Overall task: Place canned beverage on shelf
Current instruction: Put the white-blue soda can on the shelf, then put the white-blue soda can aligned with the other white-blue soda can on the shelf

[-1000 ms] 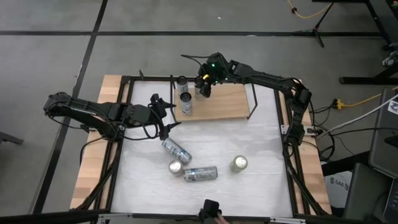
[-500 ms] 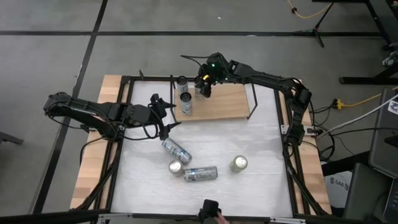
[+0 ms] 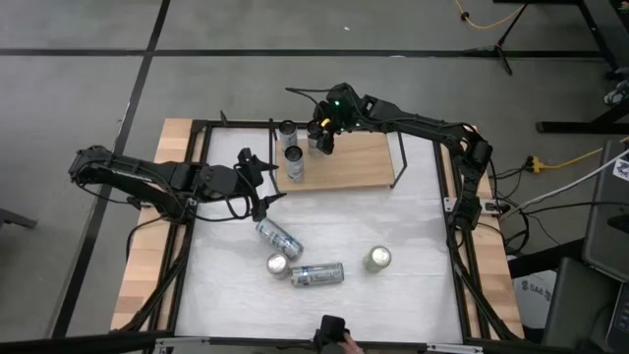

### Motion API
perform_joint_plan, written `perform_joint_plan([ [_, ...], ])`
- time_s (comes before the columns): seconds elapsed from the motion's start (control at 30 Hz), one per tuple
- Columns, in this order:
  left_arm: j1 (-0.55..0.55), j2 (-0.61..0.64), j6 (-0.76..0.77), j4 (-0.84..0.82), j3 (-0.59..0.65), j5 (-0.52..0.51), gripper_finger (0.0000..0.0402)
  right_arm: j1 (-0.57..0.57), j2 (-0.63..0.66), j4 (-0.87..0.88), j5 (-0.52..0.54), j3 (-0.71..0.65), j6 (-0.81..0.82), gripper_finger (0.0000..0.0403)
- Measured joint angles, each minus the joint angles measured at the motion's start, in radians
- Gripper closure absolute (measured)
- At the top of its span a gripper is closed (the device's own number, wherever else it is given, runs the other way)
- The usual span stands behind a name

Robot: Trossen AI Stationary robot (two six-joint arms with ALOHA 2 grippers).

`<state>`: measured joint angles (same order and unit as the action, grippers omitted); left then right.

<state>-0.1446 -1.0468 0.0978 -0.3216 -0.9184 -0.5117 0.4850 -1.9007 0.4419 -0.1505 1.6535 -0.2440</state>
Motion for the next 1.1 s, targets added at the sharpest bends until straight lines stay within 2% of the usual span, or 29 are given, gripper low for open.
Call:
perform_joint_plan([
  [0.3,0.0,0.0,0.0,0.0,0.0,0.0,0.0047,0.0,0.0,-0.01,0.004,0.0,0.0,0.0055],
  [0.43,0.0,0.0,0.0,0.0,0.0,0.0,0.0047,0.0,0.0,-0.037,0.004,0.001,0.0,0.0033],
  [0.73,0.0,0.0,0.0,0.0,0.0,0.019,0.0047,-0.001,0.022,-0.031,0.001,0.001,0.001,0.0028],
  [0.97,0.0,0.0,0.013,0.0,0.0,0.132,0.0047,-0.001,0.1,0.011,0.001,0.001,0.002,0.0028],
  [1.1,-0.005,0.0,0.057,-0.02,0.0,0.237,0.0047,-0.001,0.159,0.051,0.0,0.001,0.003,0.0029],
])
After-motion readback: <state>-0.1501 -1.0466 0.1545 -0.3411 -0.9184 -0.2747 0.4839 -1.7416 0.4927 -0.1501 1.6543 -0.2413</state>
